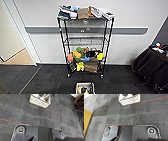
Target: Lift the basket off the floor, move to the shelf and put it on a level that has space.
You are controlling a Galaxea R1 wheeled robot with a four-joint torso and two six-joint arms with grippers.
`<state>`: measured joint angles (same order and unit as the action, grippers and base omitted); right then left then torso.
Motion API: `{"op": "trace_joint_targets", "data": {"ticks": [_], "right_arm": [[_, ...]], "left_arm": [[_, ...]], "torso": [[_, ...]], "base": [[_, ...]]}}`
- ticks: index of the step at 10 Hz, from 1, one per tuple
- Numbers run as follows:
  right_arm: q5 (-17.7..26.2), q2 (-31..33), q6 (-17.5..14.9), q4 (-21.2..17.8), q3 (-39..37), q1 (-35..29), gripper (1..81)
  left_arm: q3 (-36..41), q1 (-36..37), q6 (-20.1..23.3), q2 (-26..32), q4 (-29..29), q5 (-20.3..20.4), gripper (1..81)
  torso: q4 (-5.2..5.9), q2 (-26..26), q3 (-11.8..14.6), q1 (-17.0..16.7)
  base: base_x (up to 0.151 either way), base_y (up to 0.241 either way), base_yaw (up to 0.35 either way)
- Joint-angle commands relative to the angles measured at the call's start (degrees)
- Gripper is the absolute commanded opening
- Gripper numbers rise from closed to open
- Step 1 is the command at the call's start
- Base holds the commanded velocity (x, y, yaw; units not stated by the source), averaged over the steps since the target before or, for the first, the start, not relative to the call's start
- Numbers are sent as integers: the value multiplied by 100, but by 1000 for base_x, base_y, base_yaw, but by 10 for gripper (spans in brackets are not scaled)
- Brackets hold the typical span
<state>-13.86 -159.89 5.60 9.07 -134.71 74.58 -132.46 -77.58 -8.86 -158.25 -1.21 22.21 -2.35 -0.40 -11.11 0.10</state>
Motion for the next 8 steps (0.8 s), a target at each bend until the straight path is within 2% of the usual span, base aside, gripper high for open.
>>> {"op": "trace_joint_targets", "data": {"ticks": [1, 8], "right_arm": [[182, 78, 12, 42, 16, -290, 811], [173, 78, 12, 33, -81, -211, 811]], "left_arm": [[62, 239, 25, 91, -38, -173, 811], [62, 213, 25, 65, -64, -147, 811]], "torso": [[0, 0, 0, 0], [0, 0, 0, 0]], "base": [[153, 0, 0], [153, 0, 0]]}}
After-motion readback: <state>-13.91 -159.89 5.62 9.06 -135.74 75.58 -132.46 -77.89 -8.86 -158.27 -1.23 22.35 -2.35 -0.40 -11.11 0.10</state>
